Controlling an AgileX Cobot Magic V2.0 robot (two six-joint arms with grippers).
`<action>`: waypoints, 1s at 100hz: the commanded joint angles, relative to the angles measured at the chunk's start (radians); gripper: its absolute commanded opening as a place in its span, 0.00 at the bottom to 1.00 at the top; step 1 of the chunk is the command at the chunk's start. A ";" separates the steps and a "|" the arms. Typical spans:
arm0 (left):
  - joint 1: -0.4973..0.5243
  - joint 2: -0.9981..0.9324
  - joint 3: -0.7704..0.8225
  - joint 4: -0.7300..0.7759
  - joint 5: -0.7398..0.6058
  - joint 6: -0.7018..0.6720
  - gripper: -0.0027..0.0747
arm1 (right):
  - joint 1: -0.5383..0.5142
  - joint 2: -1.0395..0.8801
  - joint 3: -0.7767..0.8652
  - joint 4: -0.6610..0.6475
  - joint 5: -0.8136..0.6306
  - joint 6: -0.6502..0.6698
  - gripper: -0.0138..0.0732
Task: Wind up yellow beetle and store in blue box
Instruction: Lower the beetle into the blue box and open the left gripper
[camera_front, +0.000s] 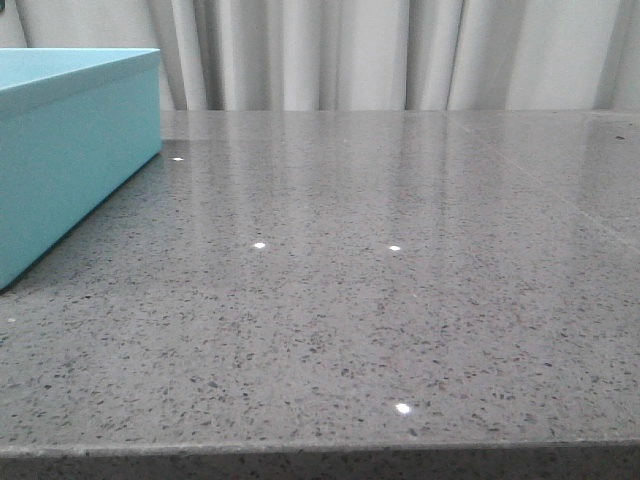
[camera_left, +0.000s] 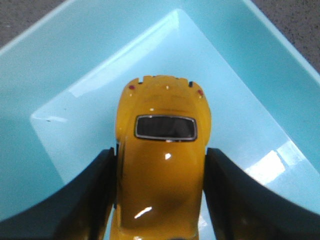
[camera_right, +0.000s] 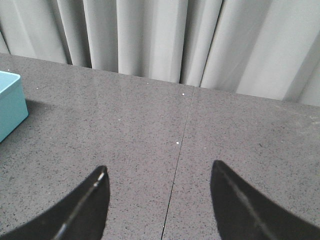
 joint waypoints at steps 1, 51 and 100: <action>-0.006 -0.043 0.048 -0.088 -0.087 0.034 0.28 | -0.001 0.002 -0.023 -0.048 -0.064 -0.005 0.67; -0.023 0.046 0.222 -0.092 -0.173 0.046 0.28 | -0.001 0.002 -0.023 -0.048 -0.054 -0.005 0.67; -0.023 0.081 0.185 -0.092 -0.137 -0.029 0.76 | -0.001 0.002 -0.023 -0.048 -0.019 -0.005 0.67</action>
